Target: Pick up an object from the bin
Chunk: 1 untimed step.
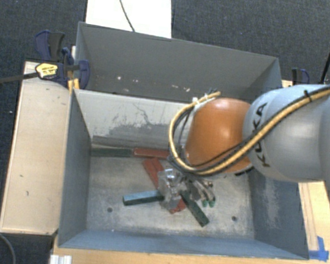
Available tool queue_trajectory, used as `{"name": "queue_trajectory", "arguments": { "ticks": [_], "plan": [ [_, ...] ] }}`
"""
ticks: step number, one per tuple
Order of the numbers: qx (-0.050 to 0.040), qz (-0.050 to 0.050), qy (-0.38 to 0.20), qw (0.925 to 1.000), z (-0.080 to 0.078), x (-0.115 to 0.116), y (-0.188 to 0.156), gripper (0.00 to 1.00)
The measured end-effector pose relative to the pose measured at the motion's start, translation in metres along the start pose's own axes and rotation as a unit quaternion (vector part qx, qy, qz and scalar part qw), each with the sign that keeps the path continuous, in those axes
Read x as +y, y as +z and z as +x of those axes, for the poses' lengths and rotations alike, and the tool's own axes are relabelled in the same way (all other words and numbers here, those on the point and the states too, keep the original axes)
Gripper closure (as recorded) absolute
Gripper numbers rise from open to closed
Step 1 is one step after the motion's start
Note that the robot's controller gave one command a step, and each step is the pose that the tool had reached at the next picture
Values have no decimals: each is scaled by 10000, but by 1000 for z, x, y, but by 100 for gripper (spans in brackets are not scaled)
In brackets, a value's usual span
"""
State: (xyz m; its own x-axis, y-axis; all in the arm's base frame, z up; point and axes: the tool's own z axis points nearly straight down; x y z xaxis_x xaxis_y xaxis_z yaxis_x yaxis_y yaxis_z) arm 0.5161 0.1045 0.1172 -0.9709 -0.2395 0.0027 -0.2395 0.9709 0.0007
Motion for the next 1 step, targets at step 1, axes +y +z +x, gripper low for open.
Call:
{"name": "queue_trajectory", "arguments": {
  "ticks": [1],
  "plan": [
    [-40,3,7,10000,-2,0,-15,100]
  ]
}}
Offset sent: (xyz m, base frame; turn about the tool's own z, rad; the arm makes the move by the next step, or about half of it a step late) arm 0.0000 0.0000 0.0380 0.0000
